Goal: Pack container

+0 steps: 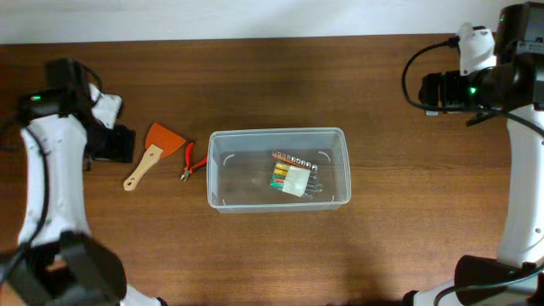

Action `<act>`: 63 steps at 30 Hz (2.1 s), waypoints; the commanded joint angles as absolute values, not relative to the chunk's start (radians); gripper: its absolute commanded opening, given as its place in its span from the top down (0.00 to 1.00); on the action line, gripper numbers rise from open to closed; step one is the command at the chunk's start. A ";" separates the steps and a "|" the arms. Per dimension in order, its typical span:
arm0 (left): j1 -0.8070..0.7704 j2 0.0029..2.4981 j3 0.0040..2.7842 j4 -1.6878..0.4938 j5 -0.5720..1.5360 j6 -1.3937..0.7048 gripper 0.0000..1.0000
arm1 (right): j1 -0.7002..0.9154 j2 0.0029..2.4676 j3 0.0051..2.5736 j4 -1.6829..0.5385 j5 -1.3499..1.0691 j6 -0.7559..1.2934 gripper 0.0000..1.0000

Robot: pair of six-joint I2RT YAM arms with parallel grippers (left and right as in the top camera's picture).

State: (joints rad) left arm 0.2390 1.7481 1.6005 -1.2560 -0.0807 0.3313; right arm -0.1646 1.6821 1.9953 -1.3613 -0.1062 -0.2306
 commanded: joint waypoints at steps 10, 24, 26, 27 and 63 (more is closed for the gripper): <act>0.161 1.937 1.518 -1.133 -0.067 0.625 0.20 | -0.170 1.691 1.995 -1.359 -0.139 -0.200 0.01; 0.162 2.044 1.518 -1.082 -0.075 0.645 0.20 | -0.171 1.691 1.995 -1.359 -0.138 -0.201 0.01; 0.162 2.061 1.518 -1.073 -0.075 0.645 0.20 | -0.171 1.691 1.995 -1.359 -0.138 -0.201 0.01; 0.162 2.065 1.518 -1.070 -0.075 0.645 0.20 | -0.171 1.691 1.995 -1.359 -0.138 -0.201 0.01; 0.234 2.126 1.456 -0.950 -0.013 0.625 0.22 | -0.171 1.691 1.995 -1.400 -0.120 -0.205 0.01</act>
